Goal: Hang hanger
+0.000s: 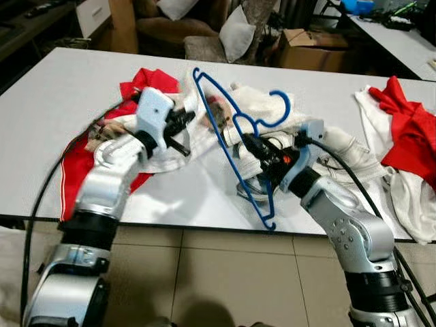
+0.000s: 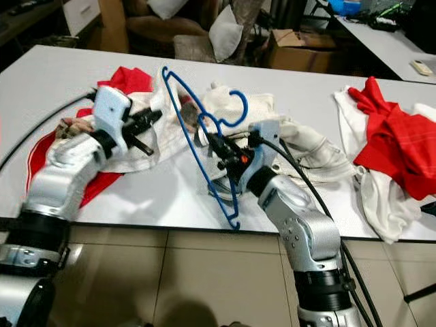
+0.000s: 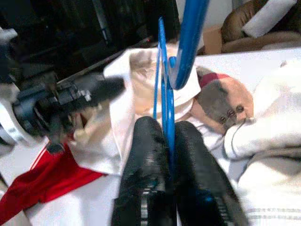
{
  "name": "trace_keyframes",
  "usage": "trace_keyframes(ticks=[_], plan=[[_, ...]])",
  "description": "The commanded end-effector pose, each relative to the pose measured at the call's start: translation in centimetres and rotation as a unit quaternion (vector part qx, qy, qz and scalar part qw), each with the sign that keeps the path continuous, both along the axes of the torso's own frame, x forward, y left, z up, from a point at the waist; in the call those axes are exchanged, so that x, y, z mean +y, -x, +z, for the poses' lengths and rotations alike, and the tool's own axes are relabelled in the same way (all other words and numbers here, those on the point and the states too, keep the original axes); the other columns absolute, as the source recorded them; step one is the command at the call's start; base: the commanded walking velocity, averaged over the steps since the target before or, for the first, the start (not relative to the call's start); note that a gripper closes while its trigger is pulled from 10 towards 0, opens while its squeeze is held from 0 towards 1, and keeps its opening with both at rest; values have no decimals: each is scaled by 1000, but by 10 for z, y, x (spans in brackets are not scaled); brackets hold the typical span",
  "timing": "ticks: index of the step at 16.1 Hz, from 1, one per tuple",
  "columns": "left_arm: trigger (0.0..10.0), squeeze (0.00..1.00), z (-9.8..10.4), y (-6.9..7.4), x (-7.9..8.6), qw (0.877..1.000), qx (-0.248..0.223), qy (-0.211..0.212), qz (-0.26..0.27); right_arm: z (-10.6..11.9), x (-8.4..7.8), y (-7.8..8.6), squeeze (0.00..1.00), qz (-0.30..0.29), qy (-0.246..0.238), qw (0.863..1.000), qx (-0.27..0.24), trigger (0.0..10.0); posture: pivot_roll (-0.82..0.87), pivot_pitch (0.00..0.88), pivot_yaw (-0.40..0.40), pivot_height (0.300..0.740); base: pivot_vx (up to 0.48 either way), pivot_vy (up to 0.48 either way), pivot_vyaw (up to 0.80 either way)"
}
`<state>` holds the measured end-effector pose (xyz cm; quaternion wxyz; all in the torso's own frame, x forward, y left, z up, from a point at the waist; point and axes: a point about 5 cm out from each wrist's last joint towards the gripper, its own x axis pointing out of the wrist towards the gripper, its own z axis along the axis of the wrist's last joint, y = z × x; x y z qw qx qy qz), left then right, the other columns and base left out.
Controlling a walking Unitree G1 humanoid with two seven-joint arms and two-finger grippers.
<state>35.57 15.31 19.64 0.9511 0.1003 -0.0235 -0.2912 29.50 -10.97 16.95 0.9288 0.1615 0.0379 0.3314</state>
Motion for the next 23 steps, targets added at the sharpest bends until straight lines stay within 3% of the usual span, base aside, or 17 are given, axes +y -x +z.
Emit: trace_keyframes(ticks=[1, 5, 6, 12, 13, 14, 23], plan=[[0, 0, 10, 3, 1, 1000, -7, 5, -20, 4, -5, 4, 1000, 6, -2, 1000, -5, 10000, -43, 0, -54, 740, 0, 0, 0], [0, 0, 17, 7, 4, 999, -10, 12, -35, -1, -9, 7, 1000, 8, 12, 1000, 5, 10000, -43, 0, -58, 740, 0, 0, 0], [0, 0, 16, 8, 4, 999, -8, 8, -38, -3, -9, 7, 0, 8, 19, 1000, 7, 10000, -43, 0, -61, 740, 0, 0, 0], [0, 0, 8, 13, 3, 999, 7, -12, -44, -19, -14, 7, 0, -12, 49, 997, 51, 10000, -45, 0, -60, 740, 0, 0, 0], [0, 0, 8, 13, 3, 999, 7, -13, -44, -20, -15, 6, 0, -19, 42, 997, 59, 4627, -45, 0, -60, 740, 0, 0, 0], [0, 0, 7, 13, 2, 999, 8, -14, -44, -23, -18, 5, 0, -30, 33, 996, 71, 0, -46, 0, -59, 740, 0, 0, 0], [0, 0, 8, 12, 6, 999, 8, -15, -36, -21, -20, 1, 0, -46, 14, 996, 71, 0, -42, 0, -56, 740, 0, 0, 0]])
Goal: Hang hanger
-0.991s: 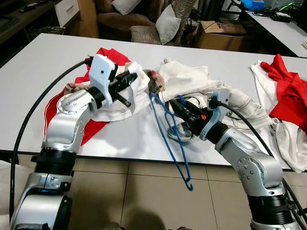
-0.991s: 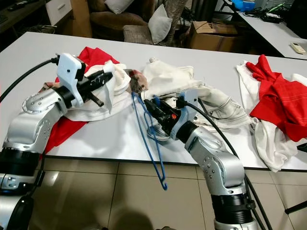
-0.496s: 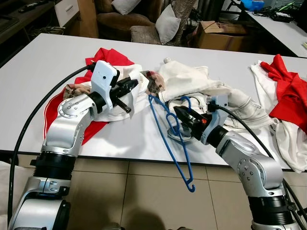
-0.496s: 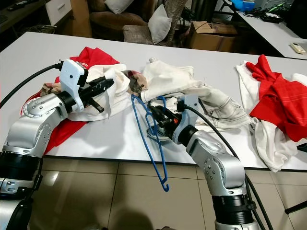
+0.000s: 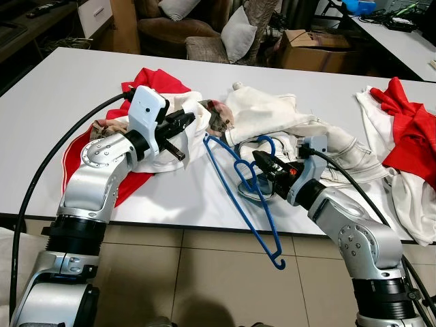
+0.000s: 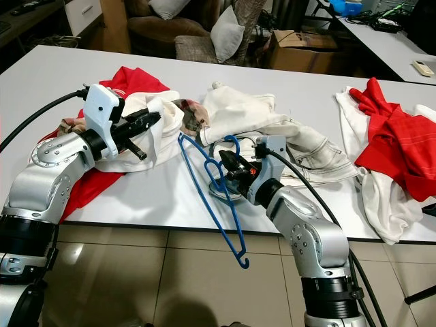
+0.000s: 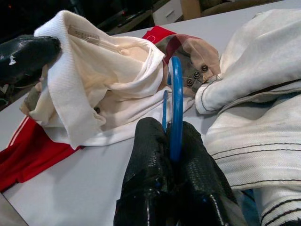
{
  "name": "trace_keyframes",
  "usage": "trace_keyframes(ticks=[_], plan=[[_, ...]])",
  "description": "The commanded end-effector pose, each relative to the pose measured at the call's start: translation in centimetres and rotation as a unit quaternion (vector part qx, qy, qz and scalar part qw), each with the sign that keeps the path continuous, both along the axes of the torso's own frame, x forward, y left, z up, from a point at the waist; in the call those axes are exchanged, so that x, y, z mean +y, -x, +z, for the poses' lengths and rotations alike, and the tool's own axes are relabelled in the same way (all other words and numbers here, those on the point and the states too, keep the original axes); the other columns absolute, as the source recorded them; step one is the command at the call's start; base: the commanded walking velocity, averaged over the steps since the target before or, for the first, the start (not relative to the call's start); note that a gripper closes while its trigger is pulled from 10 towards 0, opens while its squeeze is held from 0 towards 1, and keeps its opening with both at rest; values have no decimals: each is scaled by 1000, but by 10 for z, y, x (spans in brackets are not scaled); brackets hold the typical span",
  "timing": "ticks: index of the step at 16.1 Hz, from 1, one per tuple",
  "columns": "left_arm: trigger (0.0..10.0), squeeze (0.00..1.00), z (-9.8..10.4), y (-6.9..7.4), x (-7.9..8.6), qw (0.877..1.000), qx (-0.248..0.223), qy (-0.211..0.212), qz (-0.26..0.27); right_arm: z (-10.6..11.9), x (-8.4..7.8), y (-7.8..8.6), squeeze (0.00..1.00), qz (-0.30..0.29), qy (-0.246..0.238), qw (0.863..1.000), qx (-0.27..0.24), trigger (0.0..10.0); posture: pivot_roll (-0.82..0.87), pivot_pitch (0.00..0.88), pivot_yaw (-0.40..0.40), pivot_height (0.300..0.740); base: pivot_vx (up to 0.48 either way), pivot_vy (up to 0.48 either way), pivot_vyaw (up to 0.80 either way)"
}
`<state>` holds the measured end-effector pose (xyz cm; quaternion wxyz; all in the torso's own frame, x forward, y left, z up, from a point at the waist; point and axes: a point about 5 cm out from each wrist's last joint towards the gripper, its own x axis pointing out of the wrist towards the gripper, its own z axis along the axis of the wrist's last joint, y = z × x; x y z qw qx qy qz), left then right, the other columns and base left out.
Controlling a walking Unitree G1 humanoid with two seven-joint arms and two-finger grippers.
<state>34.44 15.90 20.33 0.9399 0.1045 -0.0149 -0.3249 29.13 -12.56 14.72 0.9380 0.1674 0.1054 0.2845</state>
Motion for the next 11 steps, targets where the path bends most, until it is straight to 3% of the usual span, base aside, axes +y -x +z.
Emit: trace_keyframes(ticks=[1, 4, 6, 7, 8, 11], plan=[[0, 0, 1, 1, 0, 1000, -2, -7, -1, 2, -5, -2, 0, -11, -7, 1000, -2, 0, -43, 0, -56, 740, 0, 0, 0], [0, 0, 1, 0, 3, 1000, -6, -11, 8, 6, -8, -2, 0, -13, -16, 1000, -10, 0, -43, 0, -54, 740, 0, 0, 0], [0, 0, -1, -4, 13, 998, -19, -44, 37, 25, -22, 3, 0, 19, -61, 996, -60, 0, -44, 0, -52, 740, 0, 0, 0], [0, 0, -5, -7, 21, 996, -18, -60, 66, 41, -36, 12, 0, 60, -98, 989, -93, 0, -44, 0, -52, 740, 0, 0, 0], [0, 0, -7, -9, 27, 994, -17, -62, 88, 48, -47, 19, 0, 84, -122, 984, -103, 0, -51, 0, -49, 740, 0, 0, 0], [0, 0, -7, -11, 33, 992, -17, -54, 110, 55, -60, 27, 0, 113, -159, 974, -117, 0, -59, 0, -52, 740, 0, 0, 0]])
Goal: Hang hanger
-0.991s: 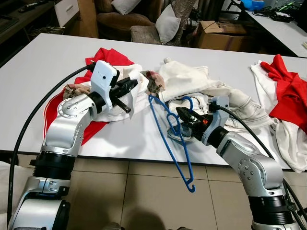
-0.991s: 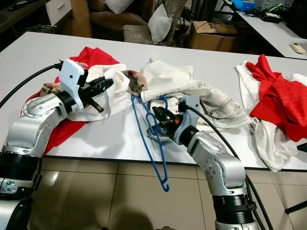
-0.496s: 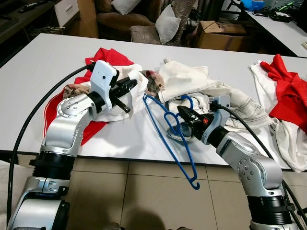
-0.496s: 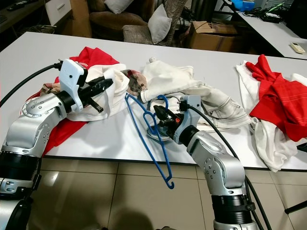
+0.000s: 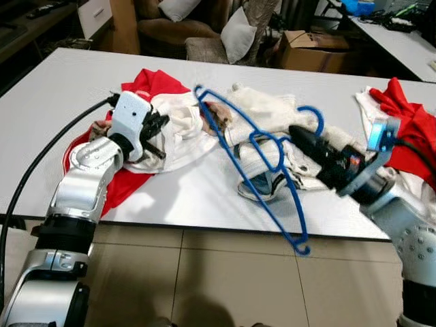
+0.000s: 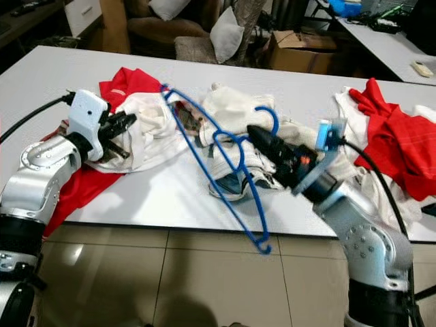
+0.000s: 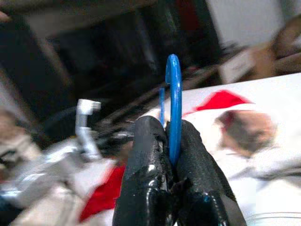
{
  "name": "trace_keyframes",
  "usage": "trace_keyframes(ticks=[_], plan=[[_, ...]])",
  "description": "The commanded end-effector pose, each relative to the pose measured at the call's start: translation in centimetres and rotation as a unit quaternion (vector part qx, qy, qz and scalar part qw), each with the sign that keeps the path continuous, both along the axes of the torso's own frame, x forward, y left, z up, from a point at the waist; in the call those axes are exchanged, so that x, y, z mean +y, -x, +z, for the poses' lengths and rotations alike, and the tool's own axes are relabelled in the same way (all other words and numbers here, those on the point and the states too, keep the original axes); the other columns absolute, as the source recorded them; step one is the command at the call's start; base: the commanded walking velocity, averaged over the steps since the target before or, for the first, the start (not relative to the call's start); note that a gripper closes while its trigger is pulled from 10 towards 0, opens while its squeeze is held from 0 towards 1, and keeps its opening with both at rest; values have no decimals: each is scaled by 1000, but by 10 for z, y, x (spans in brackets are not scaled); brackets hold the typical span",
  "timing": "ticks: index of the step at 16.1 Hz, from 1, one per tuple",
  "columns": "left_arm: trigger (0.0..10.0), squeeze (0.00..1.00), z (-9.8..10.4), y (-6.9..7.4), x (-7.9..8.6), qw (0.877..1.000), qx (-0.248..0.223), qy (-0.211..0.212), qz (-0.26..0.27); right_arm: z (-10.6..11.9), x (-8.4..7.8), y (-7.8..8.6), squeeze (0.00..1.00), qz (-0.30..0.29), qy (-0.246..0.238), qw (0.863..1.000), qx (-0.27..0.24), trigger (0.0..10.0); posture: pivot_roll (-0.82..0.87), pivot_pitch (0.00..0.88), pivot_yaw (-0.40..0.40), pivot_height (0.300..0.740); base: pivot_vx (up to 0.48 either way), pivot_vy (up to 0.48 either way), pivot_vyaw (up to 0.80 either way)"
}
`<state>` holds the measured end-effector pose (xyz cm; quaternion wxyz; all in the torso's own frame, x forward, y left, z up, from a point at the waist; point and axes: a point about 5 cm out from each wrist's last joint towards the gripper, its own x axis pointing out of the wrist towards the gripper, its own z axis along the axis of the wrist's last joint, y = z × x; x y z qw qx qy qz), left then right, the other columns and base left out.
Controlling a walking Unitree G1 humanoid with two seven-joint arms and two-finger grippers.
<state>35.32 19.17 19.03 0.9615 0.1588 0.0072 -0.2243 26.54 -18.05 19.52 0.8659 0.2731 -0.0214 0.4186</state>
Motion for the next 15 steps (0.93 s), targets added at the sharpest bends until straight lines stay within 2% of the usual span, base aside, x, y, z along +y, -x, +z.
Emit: trace_keyframes(ticks=[1, 4, 7, 9, 11, 12, 15], plan=[[0, 0, 5, -2, 2, 1000, -10, -2, 6, 9, -9, 5, 0, 8, -18, 1000, -19, 0, -58, 0, -54, 740, 0, 0, 0], [0, 0, 3, -1, 6, 1000, -15, 1, 10, 7, -15, 10, 0, 20, -48, 999, -16, 0, -57, 0, -62, 740, 0, 0, 0], [0, 0, 3, -1, 7, 1000, -16, 0, 7, 4, -18, 11, 0, 20, -42, 999, -9, 0, -58, 0, -62, 740, 0, 0, 0], [0, 0, 4, -1, 7, 1000, -21, -1, 1, 5, -20, 12, 0, 9, -24, 1000, -9, 0, -56, 0, -62, 740, 0, 0, 0], [0, 0, 13, -1, 3, 999, -40, 8, -23, -1, -20, 8, 0, -26, 35, 999, 15, 0, -60, 0, -59, 740, 0, 0, 0], [0, 0, 19, -2, 1, 998, -53, 13, -30, -7, -18, 5, 0, -38, 50, 998, 28, 0, -63, 0, -57, 740, 0, 0, 0], [0, 0, 36, -1, -4, 994, -83, 20, -66, -21, -6, -5, 0, -68, 66, 994, 56, 0, -62, 0, -53, 740, 0, 0, 0]])
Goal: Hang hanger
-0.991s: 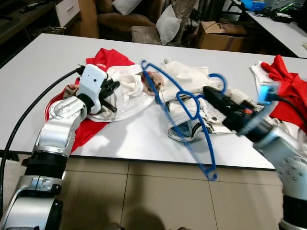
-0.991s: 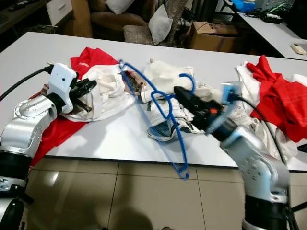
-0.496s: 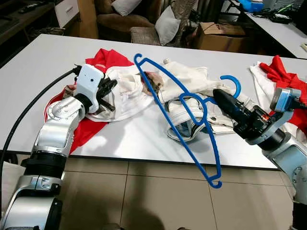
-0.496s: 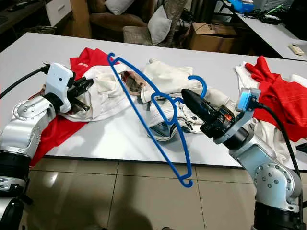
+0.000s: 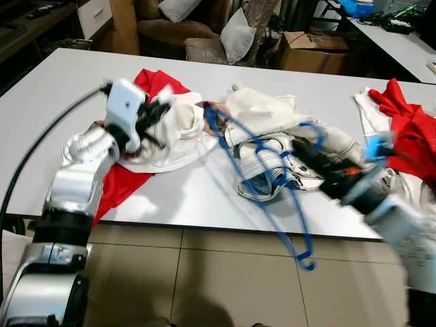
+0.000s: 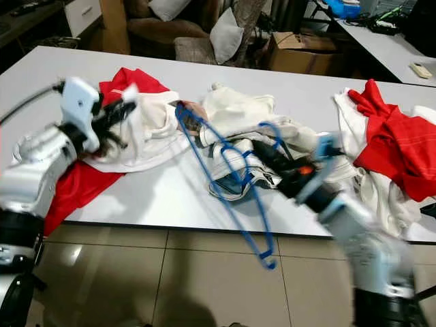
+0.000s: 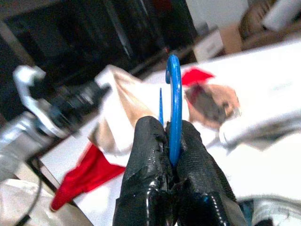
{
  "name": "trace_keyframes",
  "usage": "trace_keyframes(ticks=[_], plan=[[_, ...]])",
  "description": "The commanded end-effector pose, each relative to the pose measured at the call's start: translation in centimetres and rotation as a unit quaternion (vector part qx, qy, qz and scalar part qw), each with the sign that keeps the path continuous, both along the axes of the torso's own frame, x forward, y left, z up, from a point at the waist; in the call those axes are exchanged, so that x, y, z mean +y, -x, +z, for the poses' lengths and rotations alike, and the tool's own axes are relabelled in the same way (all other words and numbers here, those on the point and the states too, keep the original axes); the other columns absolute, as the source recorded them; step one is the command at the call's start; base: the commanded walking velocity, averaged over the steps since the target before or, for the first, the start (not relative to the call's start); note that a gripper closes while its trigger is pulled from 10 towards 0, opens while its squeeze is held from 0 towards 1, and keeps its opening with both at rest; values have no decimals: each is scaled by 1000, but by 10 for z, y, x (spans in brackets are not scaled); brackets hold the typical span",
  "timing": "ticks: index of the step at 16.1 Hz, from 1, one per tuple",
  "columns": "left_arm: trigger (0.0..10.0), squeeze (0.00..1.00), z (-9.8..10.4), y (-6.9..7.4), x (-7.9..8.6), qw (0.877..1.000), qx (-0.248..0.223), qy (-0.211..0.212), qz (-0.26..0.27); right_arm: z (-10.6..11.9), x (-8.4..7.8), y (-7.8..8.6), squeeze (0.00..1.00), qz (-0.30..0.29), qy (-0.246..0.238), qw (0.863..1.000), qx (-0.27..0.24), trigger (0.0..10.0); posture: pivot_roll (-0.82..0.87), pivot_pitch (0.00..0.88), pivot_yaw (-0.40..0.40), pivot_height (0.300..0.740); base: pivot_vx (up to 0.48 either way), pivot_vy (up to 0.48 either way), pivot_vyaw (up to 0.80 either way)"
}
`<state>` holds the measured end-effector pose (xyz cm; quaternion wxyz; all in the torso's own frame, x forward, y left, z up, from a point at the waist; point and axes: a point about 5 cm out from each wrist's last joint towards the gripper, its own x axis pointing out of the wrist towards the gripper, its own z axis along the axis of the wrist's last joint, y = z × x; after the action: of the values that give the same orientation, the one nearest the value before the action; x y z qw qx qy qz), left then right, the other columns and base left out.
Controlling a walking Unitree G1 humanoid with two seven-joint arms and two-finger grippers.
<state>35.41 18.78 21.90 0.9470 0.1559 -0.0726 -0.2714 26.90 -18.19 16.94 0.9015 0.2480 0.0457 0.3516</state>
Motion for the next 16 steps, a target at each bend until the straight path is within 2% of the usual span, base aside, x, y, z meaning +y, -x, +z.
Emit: trace_keyframes(ticks=[1, 4, 8, 9, 11, 13, 15, 16], plan=[[0, 0, 12, 2, -3, 999, -21, 0, -24, 2, 0, -4, 0, -19, 8, 1000, -4, 0, -60, 0, -50, 740, 0, 0, 0], [0, 0, 23, 9, -9, 997, -39, -7, -69, 0, 19, -4, 0, 14, -4, 1000, 0, 0, -54, 0, -53, 740, 0, 0, 0], [0, 0, 20, 23, -18, 988, -20, -32, -147, -1, 31, -10, 0, 19, -9, 1000, -2, 0, -46, 0, -53, 740, 0, 0, 0], [0, 0, 16, 34, -24, 978, 7, -54, -202, -3, 33, -17, 0, 10, -6, 1000, 7, 0, -46, 0, -53, 740, 0, 0, 0], [0, 0, 12, 42, -27, 969, 29, -75, -232, -5, 33, -26, 0, -14, -7, 1000, 16, 0, -35, 0, -55, 740, 0, 0, 0], [0, 0, 13, 43, -27, 970, 25, -82, -229, -7, 34, -33, 0, -40, -21, 998, 35, 0, -29, 0, -57, 740, 0, 0, 0], [0, 0, 19, 44, -24, 970, 23, -79, -229, -15, 39, -37, 0, -58, -43, 994, 77, 0, -23, 0, -57, 740, 0, 0, 0], [0, 0, 22, 49, -24, 966, 32, -84, -242, -20, 45, -38, 0, -64, -68, 990, 105, 0, -20, 0, -53, 740, 0, 0, 0]])
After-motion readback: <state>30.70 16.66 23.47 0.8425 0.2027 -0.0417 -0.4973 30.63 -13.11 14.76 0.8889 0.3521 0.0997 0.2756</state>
